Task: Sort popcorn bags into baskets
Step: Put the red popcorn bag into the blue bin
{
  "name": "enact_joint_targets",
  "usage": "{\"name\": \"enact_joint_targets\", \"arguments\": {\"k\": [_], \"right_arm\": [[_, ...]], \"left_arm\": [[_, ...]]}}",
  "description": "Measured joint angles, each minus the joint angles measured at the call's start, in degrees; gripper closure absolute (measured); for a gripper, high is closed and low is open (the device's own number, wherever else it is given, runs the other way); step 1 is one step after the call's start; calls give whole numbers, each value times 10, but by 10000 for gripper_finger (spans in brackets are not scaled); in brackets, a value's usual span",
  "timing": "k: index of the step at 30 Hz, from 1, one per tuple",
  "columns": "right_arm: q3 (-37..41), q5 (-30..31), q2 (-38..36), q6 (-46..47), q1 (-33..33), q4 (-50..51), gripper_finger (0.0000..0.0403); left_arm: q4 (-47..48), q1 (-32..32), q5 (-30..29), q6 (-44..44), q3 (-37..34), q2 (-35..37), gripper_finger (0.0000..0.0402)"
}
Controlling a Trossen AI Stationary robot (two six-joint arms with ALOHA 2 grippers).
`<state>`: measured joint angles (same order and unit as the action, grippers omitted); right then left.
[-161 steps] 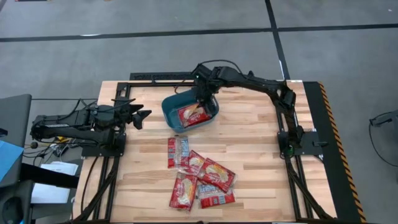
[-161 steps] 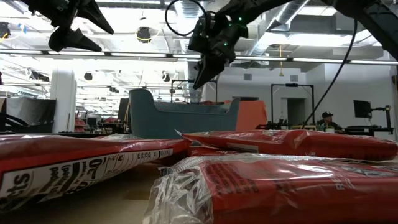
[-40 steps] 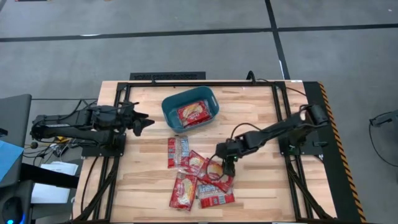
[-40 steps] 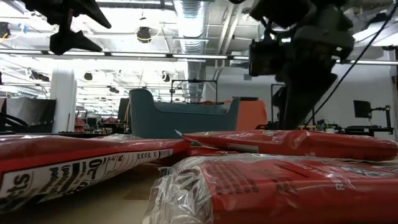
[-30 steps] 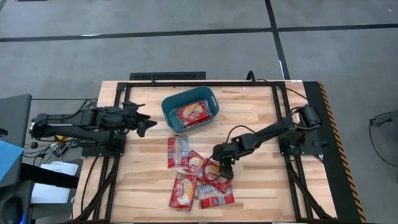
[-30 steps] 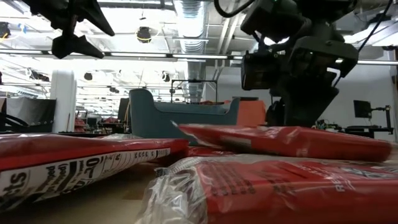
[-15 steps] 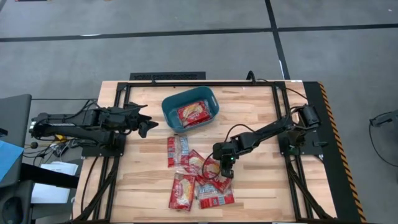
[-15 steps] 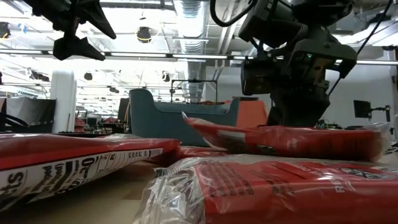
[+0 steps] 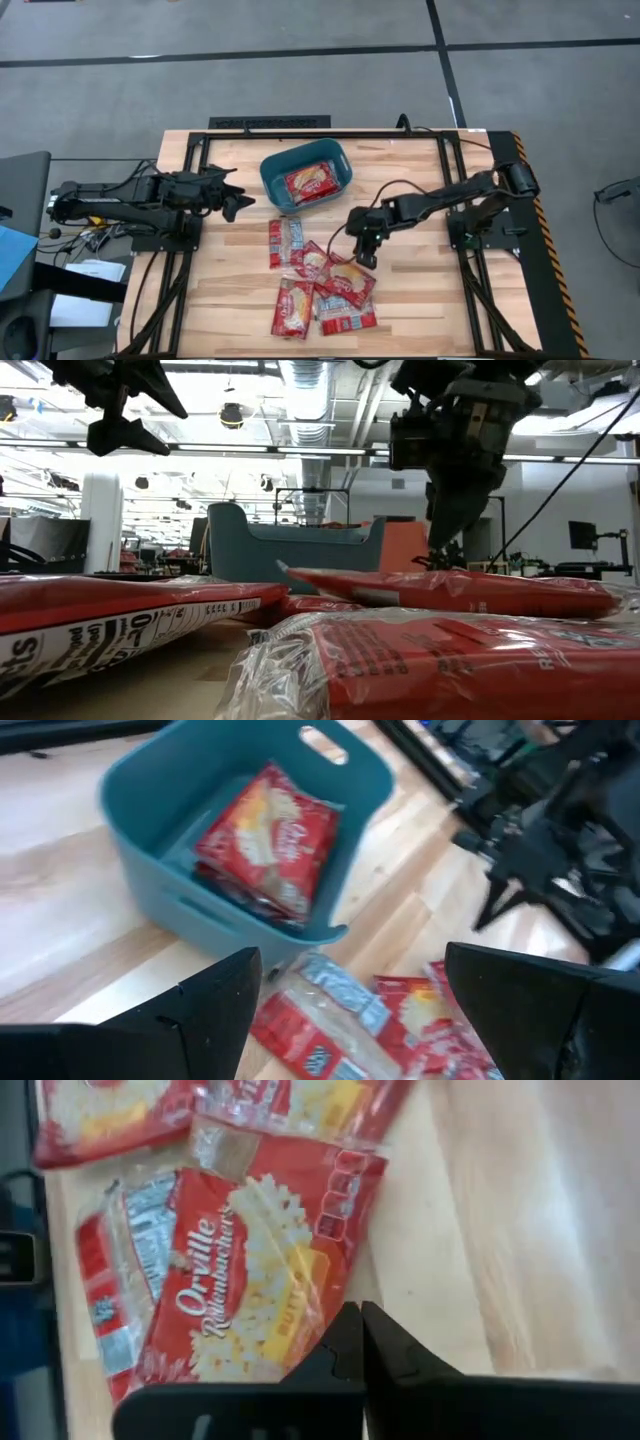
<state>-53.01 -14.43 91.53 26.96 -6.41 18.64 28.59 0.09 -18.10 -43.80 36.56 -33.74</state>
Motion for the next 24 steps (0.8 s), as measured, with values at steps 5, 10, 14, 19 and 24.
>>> {"name": "enact_joint_targets", "arguments": {"k": [5,10,14,19,24], "right_arm": [[0,-49,-40,74,-24,43,326],[0,14,-51,232,-121,66,208],[-1,137,-44,441,-207,76,141],[0,246,-18,692,-284,78,123],[0,304,28,826,-325,36,122]], "left_arm": [[-32,0,47,-4,0,-6,98],[-50,0,70,2,0,-21,98],[-65,0,70,13,0,-37,98],[-72,0,75,13,0,-55,98],[-76,0,93,25,0,-71,98]]}}
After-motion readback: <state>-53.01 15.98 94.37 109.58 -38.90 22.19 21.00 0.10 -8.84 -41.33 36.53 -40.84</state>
